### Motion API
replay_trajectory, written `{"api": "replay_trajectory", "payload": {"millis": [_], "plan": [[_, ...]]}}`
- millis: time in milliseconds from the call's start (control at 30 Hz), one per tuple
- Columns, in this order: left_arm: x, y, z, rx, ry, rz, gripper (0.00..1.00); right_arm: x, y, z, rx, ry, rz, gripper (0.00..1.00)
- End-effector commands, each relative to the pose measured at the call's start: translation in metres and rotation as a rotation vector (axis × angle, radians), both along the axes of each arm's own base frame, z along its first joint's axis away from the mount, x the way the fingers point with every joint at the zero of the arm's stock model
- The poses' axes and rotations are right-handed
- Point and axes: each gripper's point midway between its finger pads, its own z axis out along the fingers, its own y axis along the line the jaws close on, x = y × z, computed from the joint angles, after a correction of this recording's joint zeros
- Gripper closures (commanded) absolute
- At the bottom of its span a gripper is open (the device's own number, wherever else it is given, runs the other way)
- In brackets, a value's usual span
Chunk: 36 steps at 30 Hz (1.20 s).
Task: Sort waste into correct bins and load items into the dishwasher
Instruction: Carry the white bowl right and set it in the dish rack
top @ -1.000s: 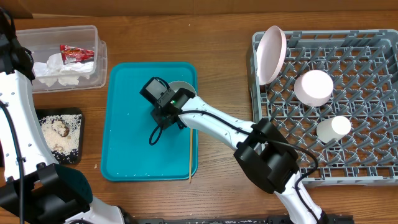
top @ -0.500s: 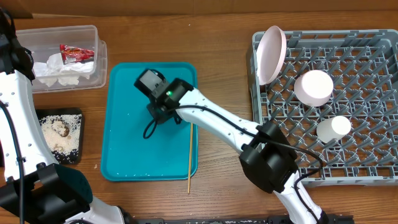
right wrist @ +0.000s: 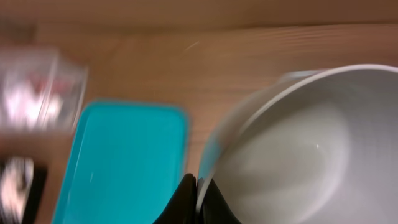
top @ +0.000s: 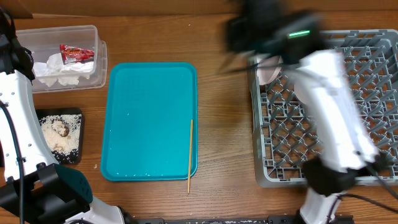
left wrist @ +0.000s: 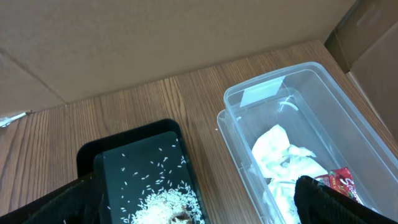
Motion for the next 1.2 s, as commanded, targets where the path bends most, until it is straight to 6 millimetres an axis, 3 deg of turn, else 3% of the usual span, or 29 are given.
{"api": "replay_trajectory", "payload": {"millis": [0,33,167,267,333,567,767,1167], "plan": [[0.001,0.0,-0.001,0.014,0.02,-0.006,0.0,0.005,-0.078,0.022,0.167,0.001,-0.087,0.96],[0.001,0.0,0.0,0.014,0.02,-0.006,0.0,0.008,-0.104,0.023,0.226,0.002,-0.081,0.96],[0.001,0.0,0.0,0.014,0.02,-0.006,0.0,0.012,-0.171,0.012,0.406,0.005,-0.036,0.96],[0.001,0.0,-0.001,0.014,0.02,-0.006,0.0,0.014,-0.211,-0.009,0.517,0.001,-0.01,0.96],[0.001,0.0,0.0,0.014,0.02,-0.006,0.0,0.015,-0.228,-0.024,0.59,-0.008,0.018,0.96],[0.001,0.0,0.0,0.014,0.02,-0.006,0.0,0.015,-0.269,-0.085,0.877,-0.063,0.048,0.96],[0.001,0.0,0.0,0.014,0.02,-0.006,0.0,0.006,-0.286,-0.126,1.004,-0.083,0.017,0.96],[0.001,0.0,0.0,0.014,0.02,-0.006,0.0,-0.019,-0.334,-0.168,0.96,0.044,-0.232,0.96]]}}
